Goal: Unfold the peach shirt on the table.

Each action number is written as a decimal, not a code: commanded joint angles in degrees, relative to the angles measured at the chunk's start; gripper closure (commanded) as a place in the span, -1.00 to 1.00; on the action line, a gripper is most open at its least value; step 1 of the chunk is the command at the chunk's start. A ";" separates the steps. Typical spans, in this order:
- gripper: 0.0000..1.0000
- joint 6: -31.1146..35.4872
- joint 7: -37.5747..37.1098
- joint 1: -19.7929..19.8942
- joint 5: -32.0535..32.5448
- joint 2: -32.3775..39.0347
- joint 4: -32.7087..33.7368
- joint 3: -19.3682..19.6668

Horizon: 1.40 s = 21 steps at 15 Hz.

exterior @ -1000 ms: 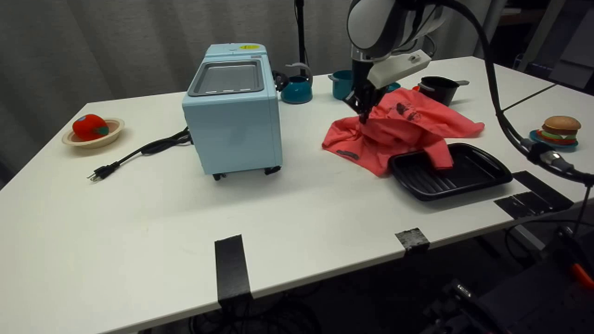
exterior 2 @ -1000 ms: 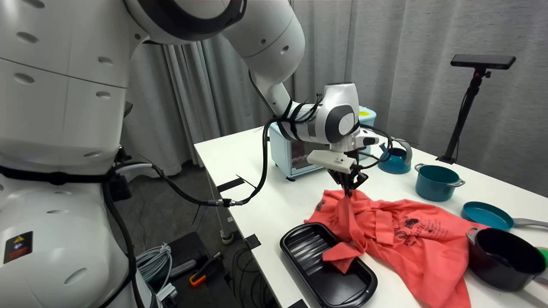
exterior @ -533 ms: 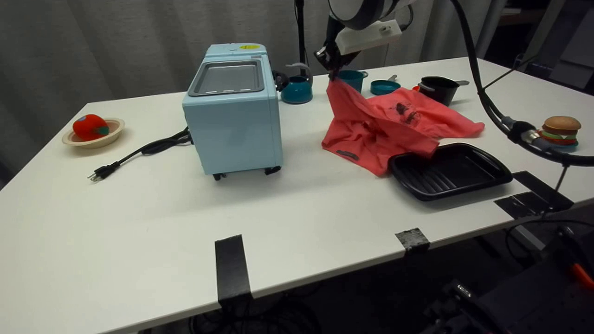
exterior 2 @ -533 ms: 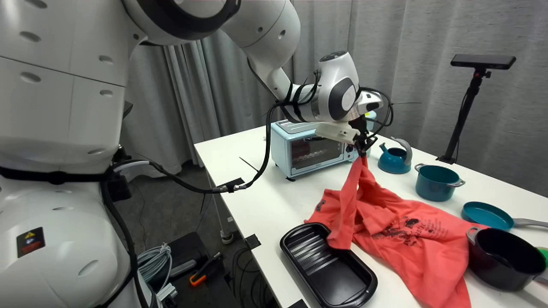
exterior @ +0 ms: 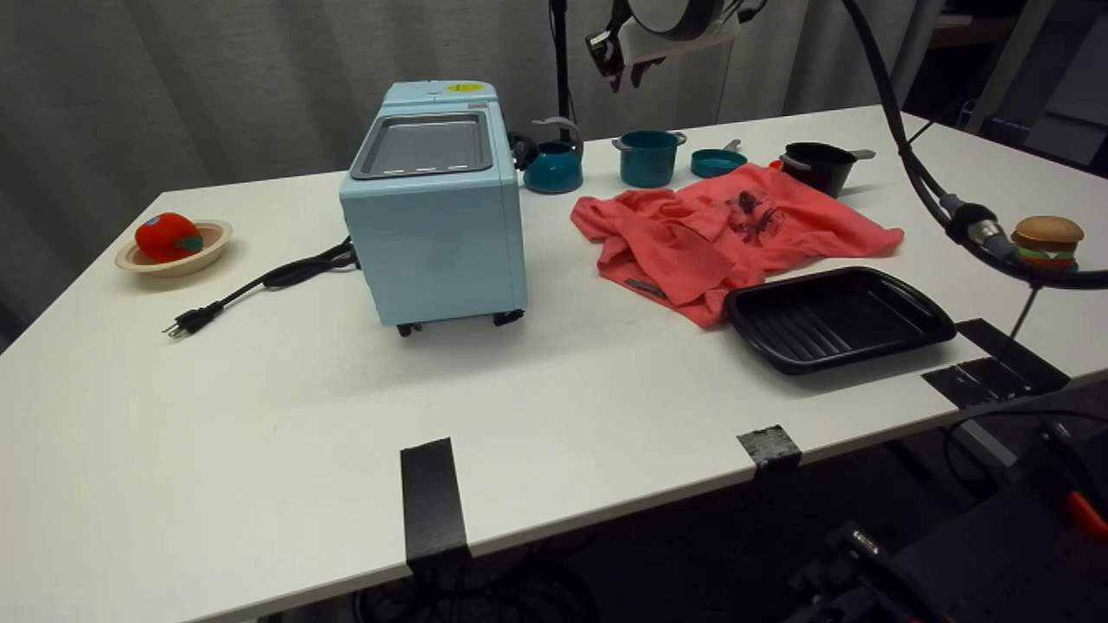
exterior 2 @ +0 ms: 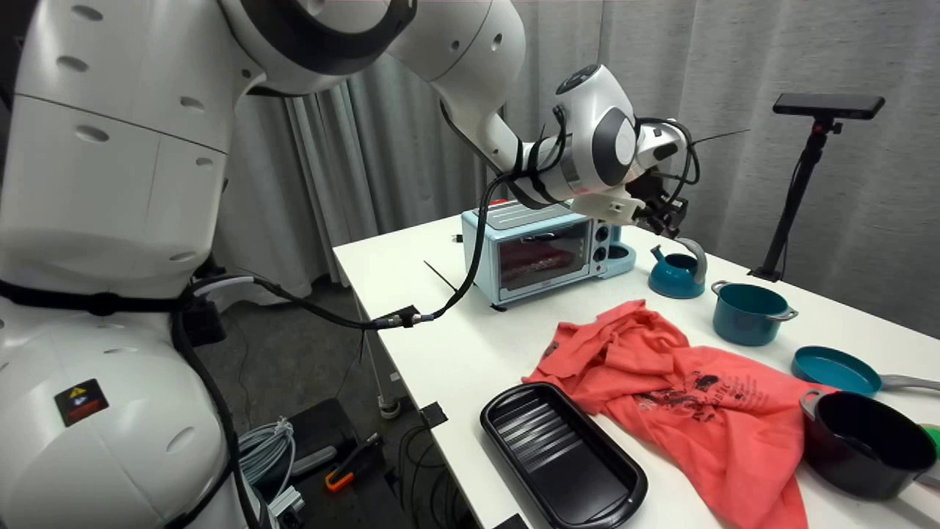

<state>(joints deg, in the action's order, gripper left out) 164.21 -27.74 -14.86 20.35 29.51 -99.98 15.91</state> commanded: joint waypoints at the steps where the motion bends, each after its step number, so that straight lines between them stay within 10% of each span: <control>1: -0.33 -1.21 -3.31 -2.09 1.24 2.50 2.83 2.66; 6: -1.00 -10.48 10.46 5.59 -8.85 -1.54 -2.98 -7.88; 13: -1.00 -22.92 26.62 14.32 -18.45 -0.81 -4.74 -15.90; 21: -1.00 -20.34 33.82 16.61 -21.03 2.65 -7.04 -19.11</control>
<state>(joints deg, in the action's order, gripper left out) 142.33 3.04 0.60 1.59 31.02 -107.85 -1.32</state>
